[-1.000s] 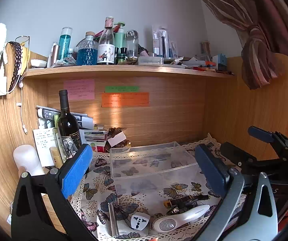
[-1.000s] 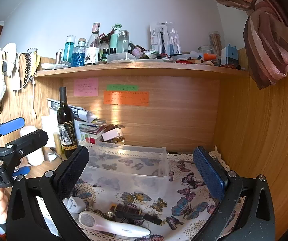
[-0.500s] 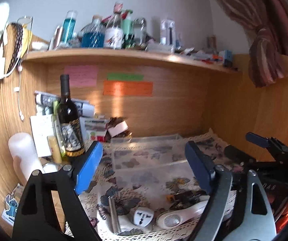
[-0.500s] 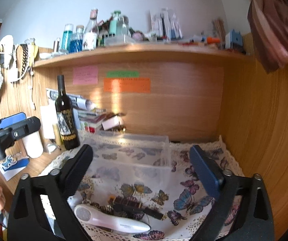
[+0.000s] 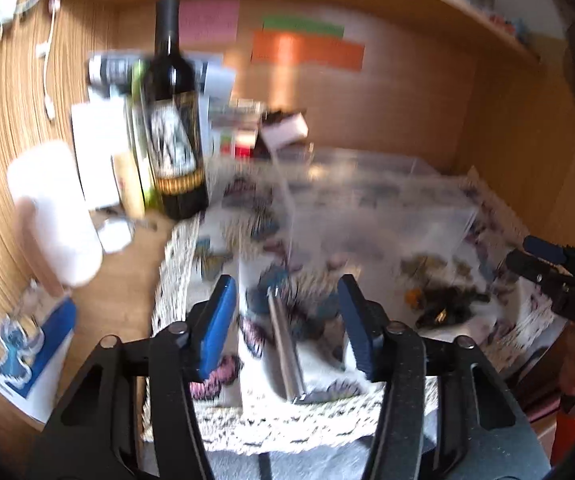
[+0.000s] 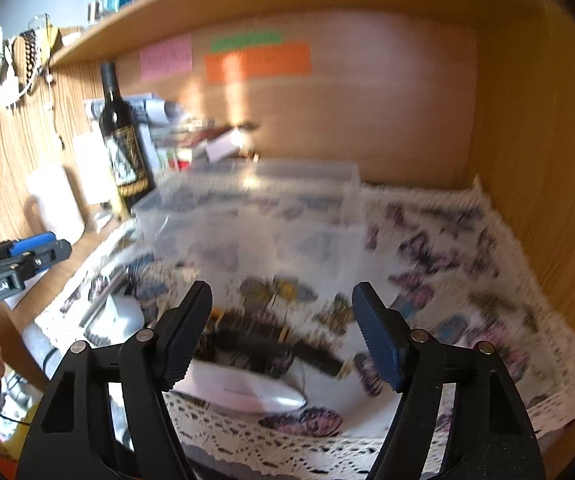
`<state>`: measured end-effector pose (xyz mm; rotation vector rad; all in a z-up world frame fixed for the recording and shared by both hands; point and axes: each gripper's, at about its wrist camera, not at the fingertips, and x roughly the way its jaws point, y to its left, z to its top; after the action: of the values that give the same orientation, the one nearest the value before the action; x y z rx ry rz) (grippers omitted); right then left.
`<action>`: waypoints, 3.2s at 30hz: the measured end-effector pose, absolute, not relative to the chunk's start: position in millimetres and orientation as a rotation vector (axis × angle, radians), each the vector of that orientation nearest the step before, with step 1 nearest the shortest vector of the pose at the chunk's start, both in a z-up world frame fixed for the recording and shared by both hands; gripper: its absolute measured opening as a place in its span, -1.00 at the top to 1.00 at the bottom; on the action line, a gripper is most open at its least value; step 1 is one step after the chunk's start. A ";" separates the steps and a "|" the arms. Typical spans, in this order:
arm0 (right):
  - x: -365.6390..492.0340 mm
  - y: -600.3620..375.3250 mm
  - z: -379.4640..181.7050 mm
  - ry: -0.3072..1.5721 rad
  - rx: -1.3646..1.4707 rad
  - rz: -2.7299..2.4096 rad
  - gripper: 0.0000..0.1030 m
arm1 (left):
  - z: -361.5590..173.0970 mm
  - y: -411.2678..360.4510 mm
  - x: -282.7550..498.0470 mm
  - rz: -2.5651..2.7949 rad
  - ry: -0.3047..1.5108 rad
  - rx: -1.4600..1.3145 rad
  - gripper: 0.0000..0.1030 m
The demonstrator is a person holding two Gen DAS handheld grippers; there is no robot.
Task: Organize rigid objects
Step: 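Grasp the silver metal cylinder with the left tool while the right tool grasps the small black item, then carry both items into the clear box and open both tools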
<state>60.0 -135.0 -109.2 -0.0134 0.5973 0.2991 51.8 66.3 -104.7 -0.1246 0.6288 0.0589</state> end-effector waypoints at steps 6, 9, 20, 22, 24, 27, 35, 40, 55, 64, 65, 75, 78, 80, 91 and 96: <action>69.2 -130.3 -131.8 0.692 -0.008 0.338 -0.33 | -137.0 75.5 59.4 0.007 0.754 -0.178 0.17; 74.0 -124.8 -137.4 0.727 -0.016 0.352 -0.33 | -145.7 74.8 64.1 0.005 0.778 -0.174 0.18; 98.7 -110.1 -160.5 0.858 -0.051 0.341 -0.33 | -168.7 68.9 91.6 -0.025 0.858 -0.132 0.58; 100.7 -112.7 -161.5 0.867 -0.038 0.340 -0.33 | -169.6 66.8 92.2 -0.017 0.844 -0.110 0.60; 102.8 -115.0 -162.5 0.878 -0.028 0.337 -0.30 | -170.8 65.9 92.5 -0.016 0.827 -0.108 0.69; 103.7 -115.0 -163.8 0.878 -0.037 0.325 -0.02 | -170.9 65.4 92.6 -0.011 0.811 -0.113 0.71; 101.4 -116.7 -159.0 0.839 -0.031 0.315 0.04 | -156.9 75.8 88.6 0.023 0.773 -0.137 0.71; 97.7 -126.2 -144.0 0.781 -0.005 0.301 0.04 | -132.7 79.3 81.2 0.050 0.704 -0.134 0.71; 111.1 -138.8 -71.2 0.545 0.046 0.301 0.04 | -54.0 76.9 96.7 0.056 0.510 -0.099 0.71; 153.3 -129.3 -51.4 0.523 0.038 0.339 0.04 | -43.3 66.6 146.2 0.031 0.541 -0.087 0.71; 157.6 -127.4 -51.8 0.528 0.037 0.342 0.04 | -44.3 66.4 153.3 0.025 0.552 -0.091 0.71; 215.5 -111.4 -66.4 0.628 0.007 0.345 0.04 | -68.1 55.3 219.9 0.013 0.664 -0.068 0.71; 228.4 -106.3 -76.4 0.664 -0.007 0.350 0.04 | -80.3 52.8 236.5 0.008 0.711 -0.060 0.71; 235.7 -103.6 -84.2 0.693 -0.010 0.359 0.04 | -90.8 50.9 247.2 -0.001 0.750 -0.053 0.71; 251.2 -86.4 -116.7 0.793 -0.062 0.398 0.02 | -123.5 44.2 268.7 -0.011 0.833 -0.015 0.71; 251.4 -82.7 -123.2 0.813 -0.074 0.391 0.00 | -120.1 42.0 267.9 -0.018 0.823 -0.009 0.71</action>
<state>251.4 -82.7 -123.2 -0.0740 0.8127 0.3913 267.9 42.0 -120.1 -0.0095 0.8232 -0.0180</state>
